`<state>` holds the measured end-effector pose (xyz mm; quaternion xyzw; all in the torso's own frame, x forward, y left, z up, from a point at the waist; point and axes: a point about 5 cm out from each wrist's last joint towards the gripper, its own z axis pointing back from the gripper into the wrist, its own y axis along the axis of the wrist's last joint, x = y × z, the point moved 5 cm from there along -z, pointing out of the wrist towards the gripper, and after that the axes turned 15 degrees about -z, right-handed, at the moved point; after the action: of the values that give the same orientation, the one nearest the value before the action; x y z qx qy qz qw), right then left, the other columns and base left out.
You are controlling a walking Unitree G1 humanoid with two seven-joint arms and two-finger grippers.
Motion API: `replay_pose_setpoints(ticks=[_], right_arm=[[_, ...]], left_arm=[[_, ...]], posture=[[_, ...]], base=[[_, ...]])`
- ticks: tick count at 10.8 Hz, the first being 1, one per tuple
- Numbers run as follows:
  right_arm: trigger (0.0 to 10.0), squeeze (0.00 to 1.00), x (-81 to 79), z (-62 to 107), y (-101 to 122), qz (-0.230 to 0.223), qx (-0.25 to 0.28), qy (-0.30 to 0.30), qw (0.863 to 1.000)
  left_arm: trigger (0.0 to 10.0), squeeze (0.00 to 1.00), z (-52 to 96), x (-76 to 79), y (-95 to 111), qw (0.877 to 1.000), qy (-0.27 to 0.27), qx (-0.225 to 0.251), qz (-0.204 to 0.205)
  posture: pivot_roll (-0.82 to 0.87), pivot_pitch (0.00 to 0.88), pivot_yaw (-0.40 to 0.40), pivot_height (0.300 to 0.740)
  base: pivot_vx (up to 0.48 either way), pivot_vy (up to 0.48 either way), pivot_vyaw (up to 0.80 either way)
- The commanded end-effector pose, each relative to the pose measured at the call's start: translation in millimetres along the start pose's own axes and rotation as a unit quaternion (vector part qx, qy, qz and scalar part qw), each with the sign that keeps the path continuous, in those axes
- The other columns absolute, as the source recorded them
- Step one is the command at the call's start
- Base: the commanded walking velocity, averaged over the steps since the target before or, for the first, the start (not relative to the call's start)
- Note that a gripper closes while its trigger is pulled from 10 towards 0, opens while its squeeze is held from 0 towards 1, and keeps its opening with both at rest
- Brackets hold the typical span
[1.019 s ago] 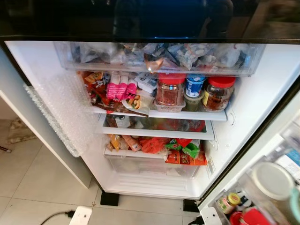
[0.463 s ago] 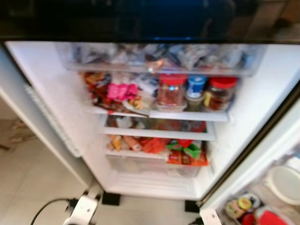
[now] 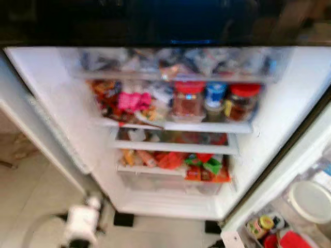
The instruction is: Restocking fridge
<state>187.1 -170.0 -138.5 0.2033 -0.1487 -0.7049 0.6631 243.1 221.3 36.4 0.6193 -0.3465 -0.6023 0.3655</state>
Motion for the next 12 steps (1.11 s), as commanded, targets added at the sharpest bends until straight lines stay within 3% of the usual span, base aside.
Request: replay_pose_setpoints(ticks=[1,3,4,5,7,8,12], right_arm=[[10.0,0.00,1.5,0.8,-6.0,-0.004,-0.007,-0.002,1.000],[10.0,0.00,2.7,1.0,-6.2,0.000,-0.008,-0.002,1.000],[10.0,0.00,3.1,1.0,-6.0,0.001,-0.008,-0.003,1.000],[10.0,0.00,4.1,1.0,-5.3,-0.002,-0.005,-0.007,1.000],[10.0,0.00,5.2,1.0,-4.4,-0.013,-0.001,-0.013,1.000],[10.0,0.00,5.5,1.1,-3.6,-0.034,0.007,-0.017,0.999],[10.0,0.00,5.6,1.0,-3.2,-0.032,0.008,-0.020,0.999]], left_arm=[[10.0,0.00,-8.3,-1.7,-1.4,1.000,-0.001,-0.024,0.020],[10.0,0.00,-32.1,3.1,14.3,0.995,0.001,-0.029,0.094],[10.0,0.00,-32.4,7.5,18.6,0.995,-0.016,-0.024,0.096],[10.0,0.00,-32.7,21.4,20.9,0.992,-0.058,-0.032,0.108],[10.0,0.00,-32.2,29.1,19.9,0.987,-0.086,-0.047,0.129],[10.0,0.00,-32.6,28.2,20.8,0.987,-0.087,-0.046,0.129],[10.0,0.00,-34.8,23.8,22.5,0.987,-0.091,-0.046,0.127]], posture=[[0.03,0.056,0.007,0.740],[0.03,0.053,-0.003,0.740],[0.02,0.058,-0.003,0.740],[0.02,0.066,-0.006,0.740],[0.02,0.079,-0.008,0.740],[0.02,0.086,-0.008,0.740],[0.02,0.095,-0.006,0.740]], base=[[0.000,0.000,0.00],[0.000,0.000,0.00],[0.000,0.000,0.00],[0.000,0.000,0.00],[0.000,0.000,0.00],[0.000,0.000,0.00],[0.000,0.000,0.00]])
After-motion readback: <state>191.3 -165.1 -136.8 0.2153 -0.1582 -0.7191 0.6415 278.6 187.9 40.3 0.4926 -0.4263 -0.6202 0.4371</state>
